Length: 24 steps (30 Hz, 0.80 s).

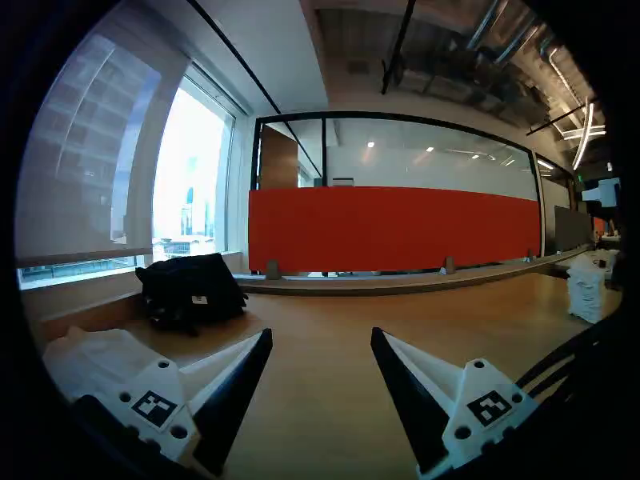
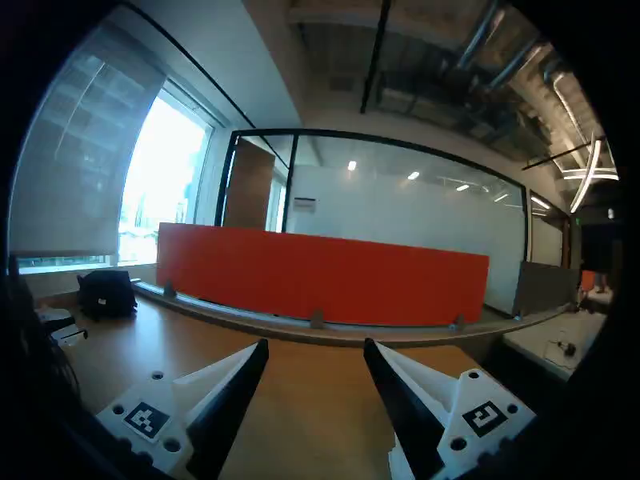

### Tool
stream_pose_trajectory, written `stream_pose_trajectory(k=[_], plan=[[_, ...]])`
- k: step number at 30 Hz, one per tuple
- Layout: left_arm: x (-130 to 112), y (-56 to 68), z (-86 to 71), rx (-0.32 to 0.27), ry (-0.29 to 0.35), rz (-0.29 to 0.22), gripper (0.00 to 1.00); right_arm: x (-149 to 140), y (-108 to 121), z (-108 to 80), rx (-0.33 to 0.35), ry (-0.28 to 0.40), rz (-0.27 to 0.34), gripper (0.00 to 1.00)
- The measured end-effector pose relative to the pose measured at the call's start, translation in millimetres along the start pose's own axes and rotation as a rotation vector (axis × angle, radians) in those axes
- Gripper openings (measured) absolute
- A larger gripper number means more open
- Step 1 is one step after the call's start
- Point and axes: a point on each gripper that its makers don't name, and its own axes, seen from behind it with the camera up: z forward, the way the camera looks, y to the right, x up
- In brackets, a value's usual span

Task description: Fold towel

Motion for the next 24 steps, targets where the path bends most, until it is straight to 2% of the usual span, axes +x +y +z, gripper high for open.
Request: stream_pose_trajectory(k=[24], plan=[[0, -0.9, 1.0, 0.006, -0.001, 0.001, 0.92, -2, 19, -5.1, -0.021, 0.013, 0.021, 0.92]])
